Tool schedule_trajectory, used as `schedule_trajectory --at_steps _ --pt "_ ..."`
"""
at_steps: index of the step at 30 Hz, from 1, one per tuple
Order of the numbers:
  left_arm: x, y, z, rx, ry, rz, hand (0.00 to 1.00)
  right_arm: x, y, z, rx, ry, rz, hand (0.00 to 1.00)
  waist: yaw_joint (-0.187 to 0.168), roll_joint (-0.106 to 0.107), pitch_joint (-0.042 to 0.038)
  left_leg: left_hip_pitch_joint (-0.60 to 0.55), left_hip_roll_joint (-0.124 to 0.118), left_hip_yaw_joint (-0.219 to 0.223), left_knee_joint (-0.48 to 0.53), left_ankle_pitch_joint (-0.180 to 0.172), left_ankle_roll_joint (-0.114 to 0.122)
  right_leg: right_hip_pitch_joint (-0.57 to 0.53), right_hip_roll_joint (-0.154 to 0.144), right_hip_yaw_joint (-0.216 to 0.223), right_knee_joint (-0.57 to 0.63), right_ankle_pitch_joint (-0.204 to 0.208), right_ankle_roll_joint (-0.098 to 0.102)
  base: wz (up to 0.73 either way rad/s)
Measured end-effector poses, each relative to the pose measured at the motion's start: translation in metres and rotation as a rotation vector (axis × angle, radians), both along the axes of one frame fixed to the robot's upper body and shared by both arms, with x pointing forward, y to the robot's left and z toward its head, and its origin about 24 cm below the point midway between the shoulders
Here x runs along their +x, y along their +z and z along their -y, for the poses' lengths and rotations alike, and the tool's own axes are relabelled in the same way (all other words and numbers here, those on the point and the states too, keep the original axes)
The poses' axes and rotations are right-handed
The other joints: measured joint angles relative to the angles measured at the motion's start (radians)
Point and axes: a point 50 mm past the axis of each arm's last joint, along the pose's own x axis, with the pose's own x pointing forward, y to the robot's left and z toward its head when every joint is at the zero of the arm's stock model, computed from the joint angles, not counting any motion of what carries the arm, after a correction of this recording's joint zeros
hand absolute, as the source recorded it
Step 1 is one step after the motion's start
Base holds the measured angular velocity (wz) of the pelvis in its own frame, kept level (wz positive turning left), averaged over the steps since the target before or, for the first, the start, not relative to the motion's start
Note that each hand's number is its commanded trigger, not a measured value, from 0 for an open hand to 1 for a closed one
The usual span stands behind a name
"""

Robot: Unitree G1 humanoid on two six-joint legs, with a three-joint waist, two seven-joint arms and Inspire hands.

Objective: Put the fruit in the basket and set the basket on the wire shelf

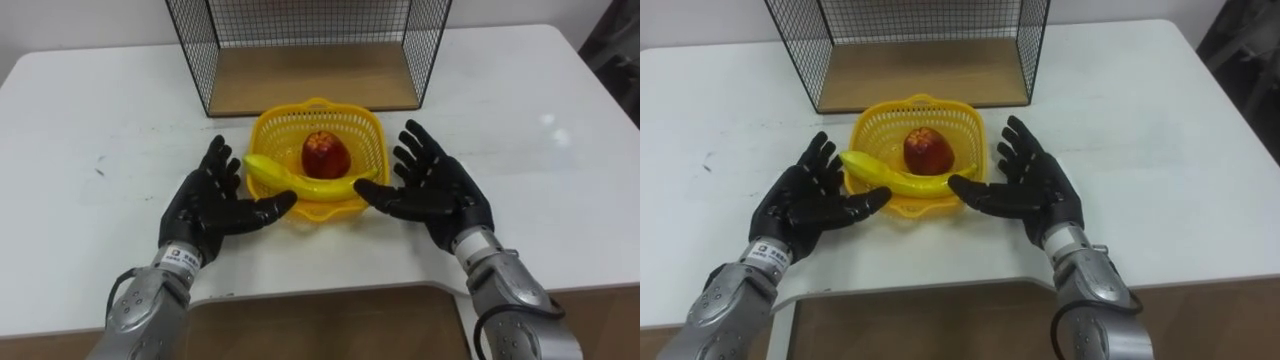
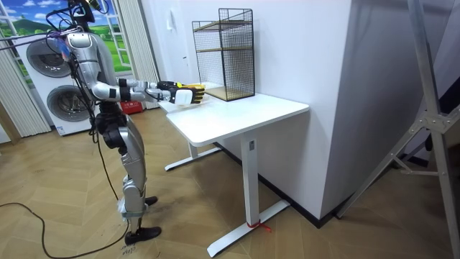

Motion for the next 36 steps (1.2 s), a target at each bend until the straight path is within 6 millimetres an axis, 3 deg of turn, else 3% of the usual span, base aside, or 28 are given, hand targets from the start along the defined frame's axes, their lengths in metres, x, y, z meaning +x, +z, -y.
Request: schedule_trajectory --at_steps 36 --pt "0.003 0.001 0.005 -0.014 -0.014 0.0 0.0 -0.002 -0.004 -0.016 0.002 0.107 -0.016 0.0 0.002 -0.004 -0.0001 0.003 0.0 0.001 0.0 0.0 0.0 0.002 0.0 0.001 0.001 0.0 0.0 0.0"
